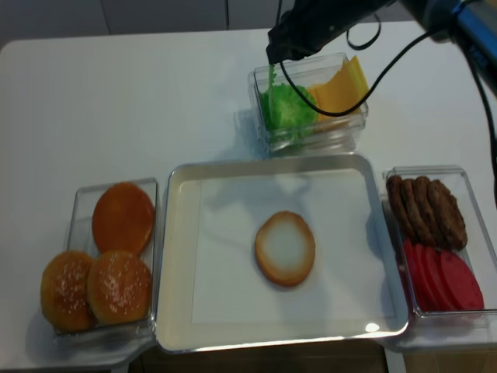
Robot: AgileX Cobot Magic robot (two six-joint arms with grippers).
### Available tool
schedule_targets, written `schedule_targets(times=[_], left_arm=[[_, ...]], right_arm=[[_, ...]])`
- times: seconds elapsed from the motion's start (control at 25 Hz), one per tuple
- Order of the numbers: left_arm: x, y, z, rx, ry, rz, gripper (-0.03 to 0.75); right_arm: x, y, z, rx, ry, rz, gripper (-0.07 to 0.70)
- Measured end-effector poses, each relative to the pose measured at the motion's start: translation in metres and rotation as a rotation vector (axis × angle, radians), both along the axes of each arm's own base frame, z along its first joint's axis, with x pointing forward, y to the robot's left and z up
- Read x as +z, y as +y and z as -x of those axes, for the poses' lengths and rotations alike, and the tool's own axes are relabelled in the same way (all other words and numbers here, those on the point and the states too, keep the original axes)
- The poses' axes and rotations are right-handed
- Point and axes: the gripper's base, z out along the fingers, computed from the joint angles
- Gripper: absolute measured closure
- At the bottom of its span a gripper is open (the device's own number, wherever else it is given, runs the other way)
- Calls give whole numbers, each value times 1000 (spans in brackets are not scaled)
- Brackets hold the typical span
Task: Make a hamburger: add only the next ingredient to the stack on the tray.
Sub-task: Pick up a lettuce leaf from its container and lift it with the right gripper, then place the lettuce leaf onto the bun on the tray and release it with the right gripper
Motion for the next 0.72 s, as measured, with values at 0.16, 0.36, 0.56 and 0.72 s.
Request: schedule_targets(times=[0.16, 0.36, 0.56, 0.72], left_arm=[[0, 0, 0, 0, 0, 0, 414], [0, 0, 0, 0, 0, 0, 414], [0, 0, 0, 0, 0, 0, 414], [0, 0, 0, 0, 0, 0, 414]], right_arm=[[9, -8, 4, 3, 5, 9, 625], [19, -9, 13, 24, 24, 14, 625], [36, -13, 25, 40, 21, 24, 625], [44, -16, 33, 41, 45, 46, 625]])
